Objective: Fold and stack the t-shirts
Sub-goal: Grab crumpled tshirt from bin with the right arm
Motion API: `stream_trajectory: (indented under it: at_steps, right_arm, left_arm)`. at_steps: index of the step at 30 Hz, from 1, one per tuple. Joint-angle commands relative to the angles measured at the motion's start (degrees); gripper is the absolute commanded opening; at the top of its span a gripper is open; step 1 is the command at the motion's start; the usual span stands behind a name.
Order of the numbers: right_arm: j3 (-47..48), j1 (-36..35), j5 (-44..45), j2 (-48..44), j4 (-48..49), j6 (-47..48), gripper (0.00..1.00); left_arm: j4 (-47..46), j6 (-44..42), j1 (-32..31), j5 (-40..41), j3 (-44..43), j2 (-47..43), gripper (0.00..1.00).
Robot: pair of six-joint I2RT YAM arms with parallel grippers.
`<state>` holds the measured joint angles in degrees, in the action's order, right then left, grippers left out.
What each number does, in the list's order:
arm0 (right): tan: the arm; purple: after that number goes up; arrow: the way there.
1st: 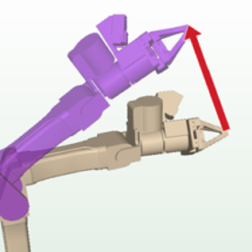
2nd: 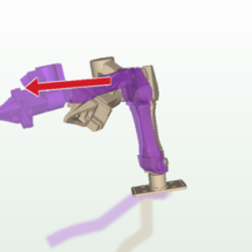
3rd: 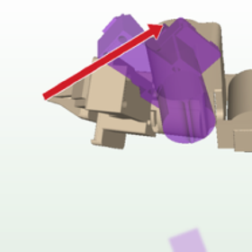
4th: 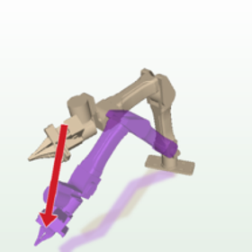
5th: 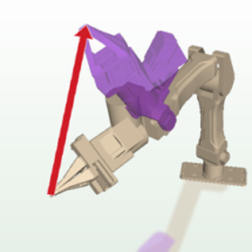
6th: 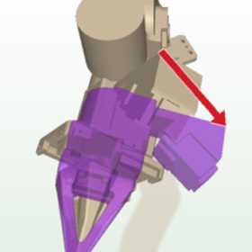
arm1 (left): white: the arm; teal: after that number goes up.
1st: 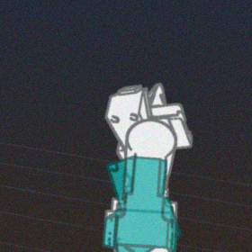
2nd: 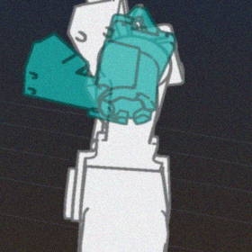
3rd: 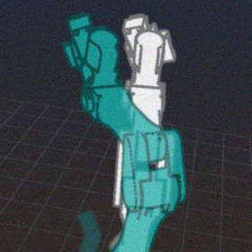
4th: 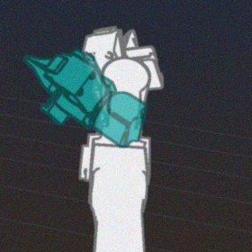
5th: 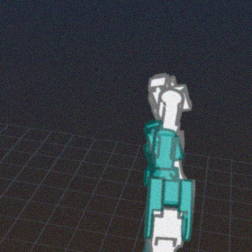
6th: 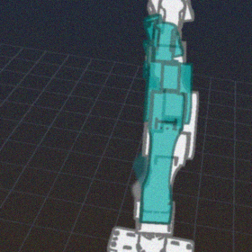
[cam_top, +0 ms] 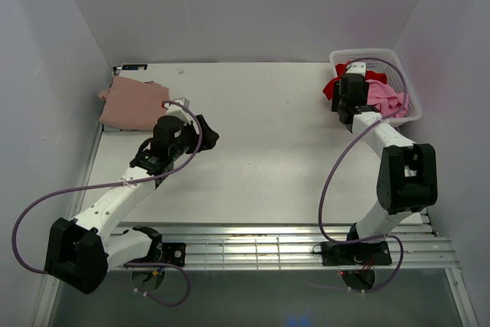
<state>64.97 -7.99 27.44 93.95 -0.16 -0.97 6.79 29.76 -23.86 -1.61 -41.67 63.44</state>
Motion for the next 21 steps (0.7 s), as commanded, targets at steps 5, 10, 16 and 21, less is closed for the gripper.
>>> stream_trajectory:
  at_steps: [5,10,16,21]
  right_arm:
    - [2.2,0.2,-1.7,1.8,1.7,0.7,0.60]
    - [2.8,0.3,-4.0,2.7,1.0,0.7,0.57]
    - [3.7,0.3,-5.0,3.4,0.3,2.3,0.08]
    - [5.6,0.3,-6.3,0.9,-3.3,2.1,0.08]
  left_arm:
    - [-0.3,-1.1,0.0,0.7,-0.1,-1.4,0.84]
    - [-0.8,-1.0,0.0,0.7,0.6,-1.8,0.83]
    - [-0.4,-1.2,0.0,2.6,1.0,-1.8,0.83]
    - [-0.5,-1.3,0.0,2.7,1.0,-2.4,0.83]
